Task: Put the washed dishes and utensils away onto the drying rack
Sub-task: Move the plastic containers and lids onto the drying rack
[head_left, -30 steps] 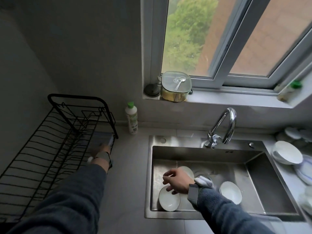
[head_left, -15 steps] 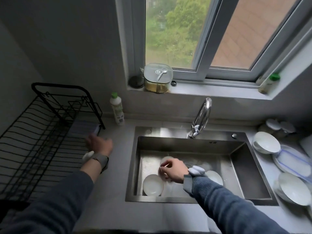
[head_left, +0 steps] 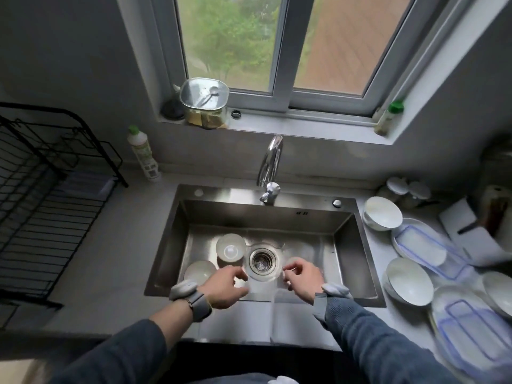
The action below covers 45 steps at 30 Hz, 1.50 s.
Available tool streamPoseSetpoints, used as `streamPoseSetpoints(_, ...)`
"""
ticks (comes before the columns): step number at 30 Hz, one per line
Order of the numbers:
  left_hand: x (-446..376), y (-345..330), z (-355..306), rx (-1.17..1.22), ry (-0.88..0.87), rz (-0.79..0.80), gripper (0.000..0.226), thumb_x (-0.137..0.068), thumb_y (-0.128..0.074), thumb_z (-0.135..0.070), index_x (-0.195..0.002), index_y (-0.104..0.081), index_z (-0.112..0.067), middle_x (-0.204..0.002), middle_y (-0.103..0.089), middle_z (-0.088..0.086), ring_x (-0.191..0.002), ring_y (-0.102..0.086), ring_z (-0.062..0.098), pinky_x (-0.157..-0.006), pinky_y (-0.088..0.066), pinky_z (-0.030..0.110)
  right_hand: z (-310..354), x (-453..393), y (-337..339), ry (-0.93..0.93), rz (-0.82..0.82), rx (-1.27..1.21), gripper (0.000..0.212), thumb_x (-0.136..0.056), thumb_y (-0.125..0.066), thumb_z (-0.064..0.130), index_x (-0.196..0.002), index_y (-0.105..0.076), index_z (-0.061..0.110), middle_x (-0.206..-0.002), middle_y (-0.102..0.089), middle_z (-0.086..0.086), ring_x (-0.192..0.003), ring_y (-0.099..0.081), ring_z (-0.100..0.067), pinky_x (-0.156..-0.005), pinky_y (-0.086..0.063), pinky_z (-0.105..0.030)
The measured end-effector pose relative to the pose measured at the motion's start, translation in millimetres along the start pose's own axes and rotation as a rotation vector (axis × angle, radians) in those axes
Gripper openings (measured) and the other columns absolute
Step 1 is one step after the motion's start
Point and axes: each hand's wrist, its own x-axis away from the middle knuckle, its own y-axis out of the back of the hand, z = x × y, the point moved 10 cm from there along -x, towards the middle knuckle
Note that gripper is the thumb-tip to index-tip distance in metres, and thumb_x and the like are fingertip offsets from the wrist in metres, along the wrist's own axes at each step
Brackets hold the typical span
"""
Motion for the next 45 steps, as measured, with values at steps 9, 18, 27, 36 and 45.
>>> streamPoseSetpoints(9,2.8,-35.9,-47.6,-0.063,-0.066,-0.026,0.019,-0.089,-0.067,-0.035,-0.107,-0.063,-0.035,-0.107,-0.058,-0.015,-0.084,-0.062,0.002,-0.088,-0.051,0.029,-86.4,29.7,55.7,-0.092,-0.142,-0.142,0.017,-0.088,-0.06,0.011,-0.083,-0.07,0.024,-0.068,-0.074,0.0,-0.055,-0.069,-0.012,-0.065,-0.062,-0.036)
streamPoseSetpoints(18,-25.0,-61.9,-138.3,-0.132,-0.263,0.002,0.014,-0.088,-0.065,-0.029,-0.101,-0.07,-0.032,-0.106,-0.07,-0.01,-0.086,-0.067,0.008,-0.084,-0.053,0.029,-162.9,83.2,100.7,-0.245,-0.258,-0.132,0.012,-0.077,-0.057,0.028,-0.082,-0.068,0.032,-0.074,-0.073,0.006,-0.064,-0.071,-0.014,-0.067,-0.061,-0.035)
streamPoseSetpoints(27,-21.2,-133.2,-203.5,-0.117,-0.369,0.13,0.016,-0.088,-0.066,-0.035,-0.103,-0.063,-0.04,-0.101,-0.06,-0.019,-0.083,-0.064,-0.001,-0.084,-0.049,0.023,-218.2,98.8,180.3,-0.305,-0.373,0.08,0.017,-0.086,-0.062,0.021,-0.1,-0.065,0.031,-0.097,-0.069,0.012,-0.095,-0.066,-0.016,-0.079,-0.047,-0.025)
streamPoseSetpoints(36,-29.7,-164.3,-252.6,-0.054,-0.261,0.026,0.013,-0.091,-0.064,-0.029,-0.101,-0.063,-0.037,-0.087,-0.06,-0.02,-0.082,-0.064,0.001,-0.073,-0.043,0.019,-282.8,60.1,287.6,-0.272,-0.33,0.308,0.055,-0.081,-0.069,0.023,-0.133,-0.051,0.025,-0.137,-0.051,-0.003,-0.126,-0.052,-0.026,-0.105,-0.043,-0.036)
streamPoseSetpoints(45,-27.7,-200.1,-275.6,0.038,-0.165,-0.075,0.014,-0.089,-0.066,-0.03,-0.102,-0.069,-0.032,-0.101,-0.062,-0.016,-0.078,-0.066,0.002,-0.073,-0.046,0.02,-337.9,13.4,341.4,-0.262,-0.212,0.518,0.09,-0.074,-0.074,0.053,-0.15,-0.034,0.026,-0.154,-0.04,-0.003,-0.142,-0.038,-0.028,-0.112,-0.039,-0.042)
